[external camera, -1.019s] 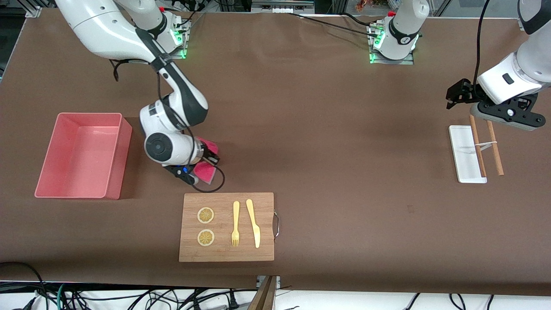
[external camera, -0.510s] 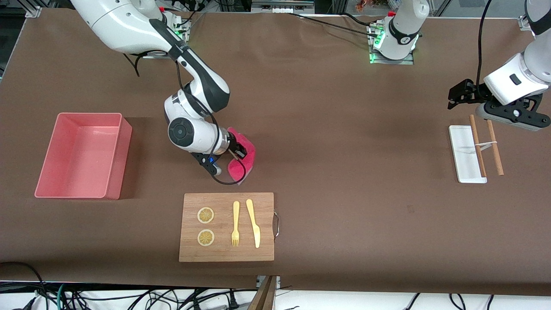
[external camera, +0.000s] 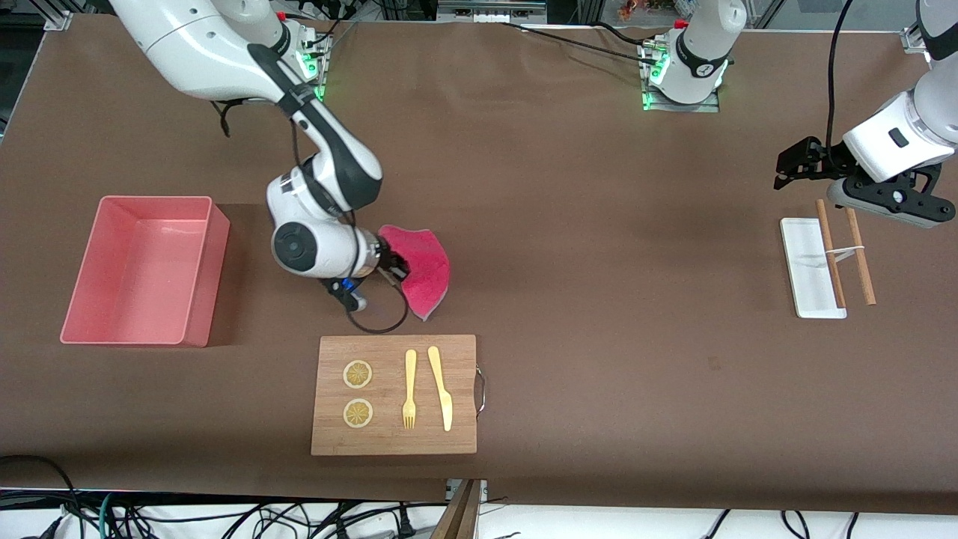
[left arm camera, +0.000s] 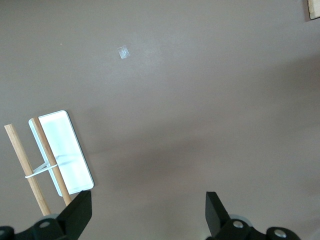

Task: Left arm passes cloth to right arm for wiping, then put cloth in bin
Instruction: 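Carry the pink cloth with the right gripper over the pink bin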

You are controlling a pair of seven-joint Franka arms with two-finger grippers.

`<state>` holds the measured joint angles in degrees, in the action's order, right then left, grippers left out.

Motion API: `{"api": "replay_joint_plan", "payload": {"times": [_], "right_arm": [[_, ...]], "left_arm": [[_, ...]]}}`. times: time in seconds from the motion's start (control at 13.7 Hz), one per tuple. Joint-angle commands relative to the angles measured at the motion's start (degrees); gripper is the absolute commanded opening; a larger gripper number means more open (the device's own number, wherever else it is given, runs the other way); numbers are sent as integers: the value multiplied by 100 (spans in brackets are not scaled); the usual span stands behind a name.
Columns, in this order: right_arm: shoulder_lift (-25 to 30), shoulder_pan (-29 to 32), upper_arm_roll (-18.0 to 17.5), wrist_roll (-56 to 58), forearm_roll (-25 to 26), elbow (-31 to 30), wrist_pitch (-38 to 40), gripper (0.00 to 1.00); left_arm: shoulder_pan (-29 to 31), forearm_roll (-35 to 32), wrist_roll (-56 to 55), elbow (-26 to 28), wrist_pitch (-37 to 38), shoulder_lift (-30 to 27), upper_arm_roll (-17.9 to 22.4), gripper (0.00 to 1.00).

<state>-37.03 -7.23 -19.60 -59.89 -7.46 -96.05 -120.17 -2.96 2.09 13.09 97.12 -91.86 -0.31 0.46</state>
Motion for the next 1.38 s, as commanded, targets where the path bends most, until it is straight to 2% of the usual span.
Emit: {"api": "replay_joint_plan", "payload": {"times": [0.0, 0.36, 0.58, 0.8, 0.95, 1.09, 1.31], "right_arm": [[134, 142, 332, 896, 52, 16, 466, 0], [257, 195, 1369, 2970, 52, 34, 1047, 0], [590, 239, 1565, 3396, 104, 138, 1353, 0], [907, 371, 1565, 3588, 727, 1050, 2713, 0], [1065, 616, 1591, 4210, 781, 1508, 3541, 0], [1198, 714, 2001, 5009, 843, 1773, 4087, 0], [1268, 731, 2635, 6293, 1167, 1888, 4353, 0]], "left_arm": [[50, 99, 18, -105, 98, 31, -20, 100], [50, 99, 18, -105, 107, 31, -20, 100], [50, 99, 18, -105, 107, 31, -20, 100], [50, 99, 18, -114, 107, 31, -37, 100], [41, 99, 18, -114, 107, 31, -37, 100], [41, 99, 18, -114, 116, 31, -37, 100], [41, 99, 10, -114, 116, 23, -55, 100]]}}
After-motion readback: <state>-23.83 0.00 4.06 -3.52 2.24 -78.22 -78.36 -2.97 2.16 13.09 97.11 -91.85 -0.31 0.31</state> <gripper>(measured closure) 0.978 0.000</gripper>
